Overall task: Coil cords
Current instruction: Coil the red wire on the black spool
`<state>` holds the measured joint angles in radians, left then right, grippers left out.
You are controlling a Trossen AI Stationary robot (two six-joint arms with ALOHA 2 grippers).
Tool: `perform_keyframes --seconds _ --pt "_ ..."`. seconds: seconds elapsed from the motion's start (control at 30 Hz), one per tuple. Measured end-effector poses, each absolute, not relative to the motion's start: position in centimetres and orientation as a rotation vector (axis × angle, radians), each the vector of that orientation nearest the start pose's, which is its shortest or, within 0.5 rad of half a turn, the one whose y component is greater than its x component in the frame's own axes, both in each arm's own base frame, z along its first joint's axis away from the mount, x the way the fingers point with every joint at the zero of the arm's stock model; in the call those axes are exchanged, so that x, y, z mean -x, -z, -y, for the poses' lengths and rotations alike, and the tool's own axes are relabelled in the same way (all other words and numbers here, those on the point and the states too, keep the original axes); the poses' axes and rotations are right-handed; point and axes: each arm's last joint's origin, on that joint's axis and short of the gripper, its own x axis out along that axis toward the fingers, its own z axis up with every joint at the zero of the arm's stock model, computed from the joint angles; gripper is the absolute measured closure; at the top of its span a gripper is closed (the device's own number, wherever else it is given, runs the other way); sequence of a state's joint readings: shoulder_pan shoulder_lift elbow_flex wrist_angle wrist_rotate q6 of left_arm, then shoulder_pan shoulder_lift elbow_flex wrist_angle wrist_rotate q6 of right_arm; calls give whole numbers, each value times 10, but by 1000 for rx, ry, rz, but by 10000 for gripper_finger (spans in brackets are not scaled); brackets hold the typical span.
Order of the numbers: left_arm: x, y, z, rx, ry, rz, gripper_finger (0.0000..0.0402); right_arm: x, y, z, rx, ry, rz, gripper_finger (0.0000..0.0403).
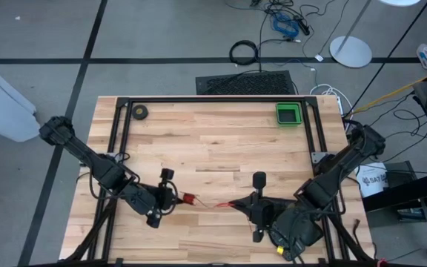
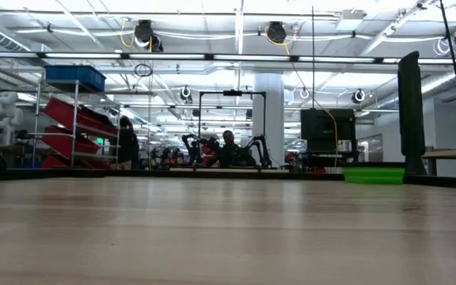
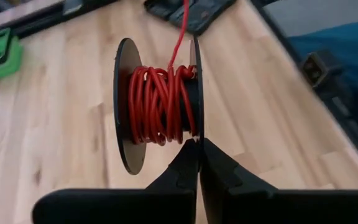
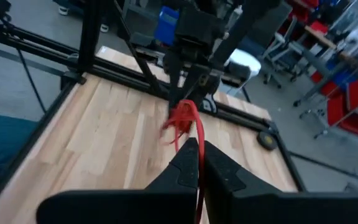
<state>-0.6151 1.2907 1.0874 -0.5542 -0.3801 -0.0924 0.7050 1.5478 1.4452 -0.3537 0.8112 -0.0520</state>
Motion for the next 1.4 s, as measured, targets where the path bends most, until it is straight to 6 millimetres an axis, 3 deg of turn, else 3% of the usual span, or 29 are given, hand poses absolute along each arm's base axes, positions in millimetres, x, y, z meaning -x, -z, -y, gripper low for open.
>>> perform_keyframes --seconds 0.4,0.73,1.4 --pt "-248 -279 170 -367 476 -666 395 -309 -360 -198 419 158 -247 403" --pt "-257 -281 178 -426 576 -545 395 -336 -338 -190 429 185 -276 403" --pt "-264 -294 182 -344 691 -397 395 -348 -347 -182 319 51 -188 403"
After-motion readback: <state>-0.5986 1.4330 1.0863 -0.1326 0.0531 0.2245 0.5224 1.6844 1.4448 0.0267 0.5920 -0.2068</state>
